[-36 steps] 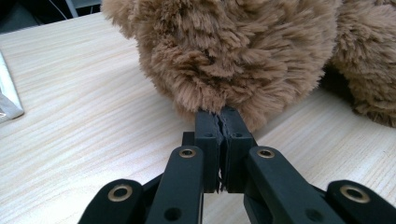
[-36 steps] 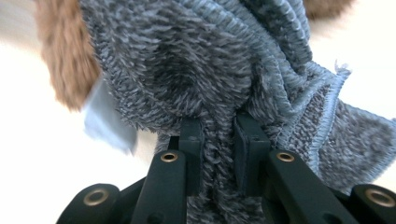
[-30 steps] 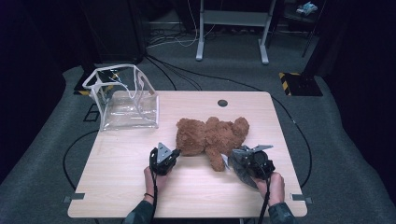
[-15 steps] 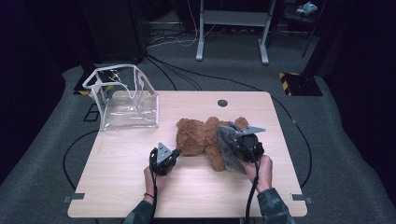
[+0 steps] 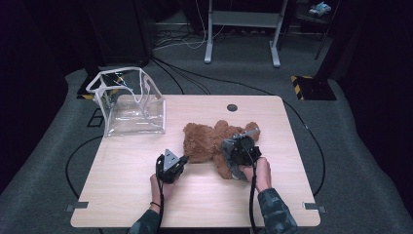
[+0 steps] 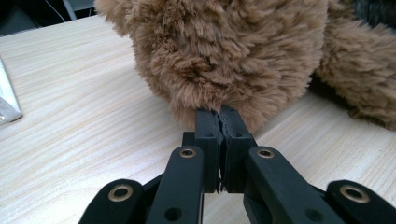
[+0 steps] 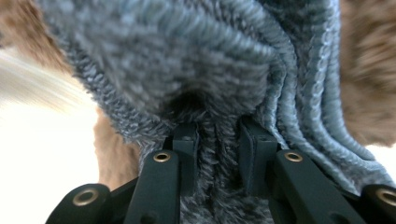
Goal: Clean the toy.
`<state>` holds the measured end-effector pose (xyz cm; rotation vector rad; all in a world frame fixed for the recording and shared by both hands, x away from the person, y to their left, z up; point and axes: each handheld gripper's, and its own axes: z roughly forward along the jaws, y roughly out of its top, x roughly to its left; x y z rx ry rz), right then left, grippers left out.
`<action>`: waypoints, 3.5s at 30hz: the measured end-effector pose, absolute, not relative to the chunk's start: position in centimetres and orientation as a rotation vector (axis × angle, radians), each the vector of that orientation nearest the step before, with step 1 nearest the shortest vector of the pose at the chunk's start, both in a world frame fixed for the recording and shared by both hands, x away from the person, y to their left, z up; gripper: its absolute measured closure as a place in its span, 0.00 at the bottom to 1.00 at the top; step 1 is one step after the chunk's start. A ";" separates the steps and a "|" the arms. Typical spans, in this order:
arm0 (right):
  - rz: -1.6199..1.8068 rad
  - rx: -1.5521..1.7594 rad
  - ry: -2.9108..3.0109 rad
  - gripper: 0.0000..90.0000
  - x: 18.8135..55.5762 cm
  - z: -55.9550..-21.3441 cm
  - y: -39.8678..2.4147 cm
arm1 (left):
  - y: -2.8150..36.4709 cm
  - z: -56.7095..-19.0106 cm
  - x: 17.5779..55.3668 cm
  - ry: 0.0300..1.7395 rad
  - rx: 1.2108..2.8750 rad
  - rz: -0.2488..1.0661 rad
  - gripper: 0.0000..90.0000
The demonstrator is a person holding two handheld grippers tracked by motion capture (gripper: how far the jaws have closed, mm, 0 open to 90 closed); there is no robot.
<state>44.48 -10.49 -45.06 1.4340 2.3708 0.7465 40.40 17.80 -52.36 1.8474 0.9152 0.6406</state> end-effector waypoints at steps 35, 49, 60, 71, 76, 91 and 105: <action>0.813 1.407 2.282 0.86 43.3 -45.6 -10.7 | 17.7 -52.4 40.4 0.908 1.843 0.649 0.99; 0.711 1.439 2.364 0.86 41.7 -46.6 -11.9 | 17.8 -52.4 40.4 0.908 1.846 0.646 1.00; 0.939 1.361 2.257 0.84 42.9 -39.5 -9.7 | 17.7 -52.3 40.4 0.904 1.849 0.648 1.00; 0.892 1.489 2.316 0.84 43.0 -44.4 -8.5 | 17.7 -52.4 40.4 0.902 1.844 0.645 1.00; 0.897 1.485 2.349 0.84 41.4 -45.2 -9.4 | 17.7 -52.3 40.3 0.898 1.846 0.649 1.00; 0.917 1.397 2.291 0.84 40.3 -41.7 -9.3 | 17.7 -52.4 40.3 0.898 1.836 0.650 1.00; 0.692 1.301 2.363 0.84 41.9 -44.7 -4.0 | 17.8 -52.4 40.2 0.897 1.836 0.647 1.00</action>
